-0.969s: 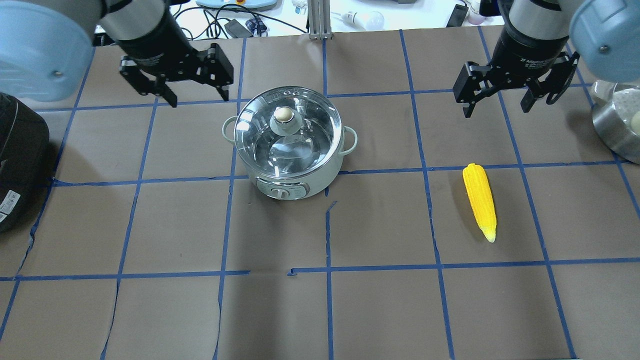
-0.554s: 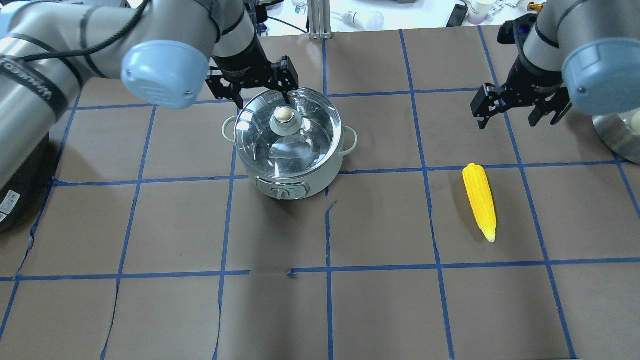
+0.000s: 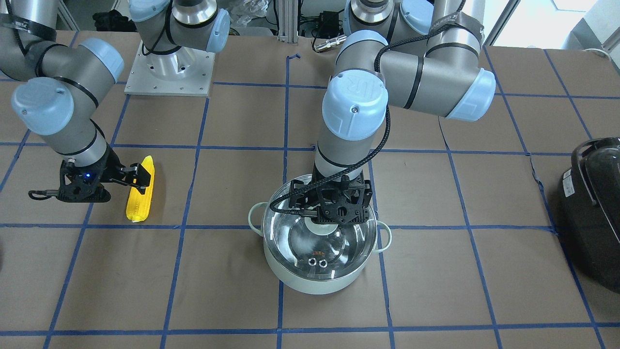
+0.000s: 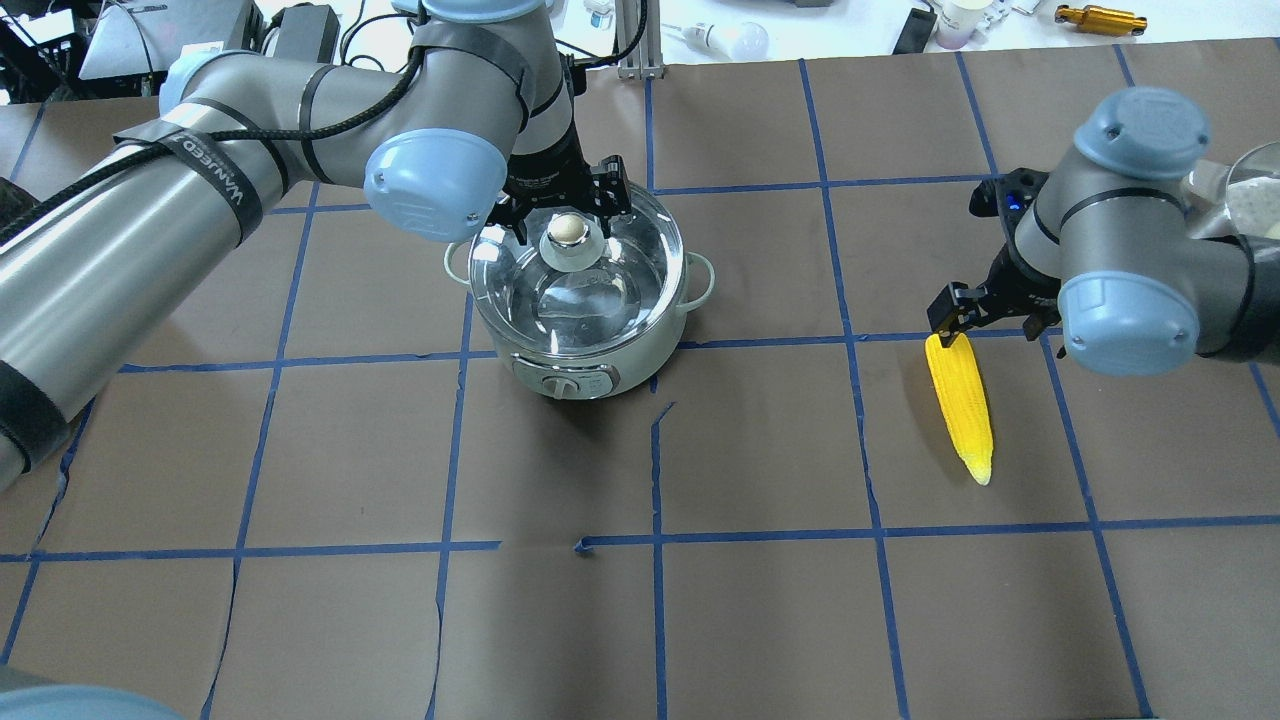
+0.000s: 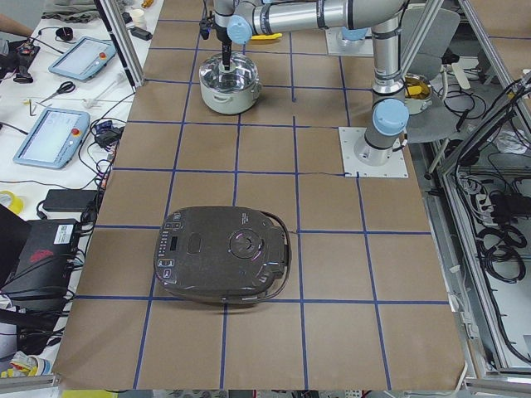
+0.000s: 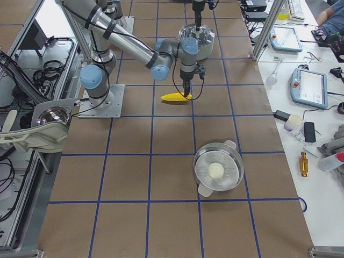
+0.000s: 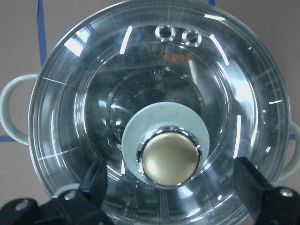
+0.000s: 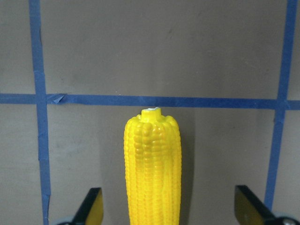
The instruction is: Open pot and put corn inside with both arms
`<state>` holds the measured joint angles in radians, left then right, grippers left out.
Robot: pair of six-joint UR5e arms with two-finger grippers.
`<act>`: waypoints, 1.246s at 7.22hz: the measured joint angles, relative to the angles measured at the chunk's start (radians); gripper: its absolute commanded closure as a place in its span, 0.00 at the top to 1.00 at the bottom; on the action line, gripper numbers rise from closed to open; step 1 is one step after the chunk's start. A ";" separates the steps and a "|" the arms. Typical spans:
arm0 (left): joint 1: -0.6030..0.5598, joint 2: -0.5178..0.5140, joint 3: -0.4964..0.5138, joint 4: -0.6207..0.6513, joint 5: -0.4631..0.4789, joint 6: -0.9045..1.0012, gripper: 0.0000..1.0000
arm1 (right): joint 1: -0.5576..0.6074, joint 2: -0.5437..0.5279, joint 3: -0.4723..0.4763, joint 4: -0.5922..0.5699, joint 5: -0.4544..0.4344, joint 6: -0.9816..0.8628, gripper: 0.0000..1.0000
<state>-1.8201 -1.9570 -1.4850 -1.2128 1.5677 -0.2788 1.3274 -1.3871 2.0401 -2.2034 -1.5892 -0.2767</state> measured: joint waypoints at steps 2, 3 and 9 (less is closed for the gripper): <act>0.000 -0.008 0.001 0.001 0.008 -0.004 0.85 | 0.000 0.047 0.035 -0.020 0.025 0.000 0.94; 0.000 -0.010 0.002 0.002 0.004 -0.010 0.74 | -0.001 0.069 0.039 -0.029 0.028 0.000 0.49; -0.001 0.013 0.010 -0.001 0.001 -0.010 0.00 | 0.008 0.092 -0.031 -0.033 0.017 0.049 0.00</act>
<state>-1.8206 -1.9435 -1.4755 -1.2137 1.5691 -0.2886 1.3358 -1.2952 2.0089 -2.2362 -1.5720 -0.2273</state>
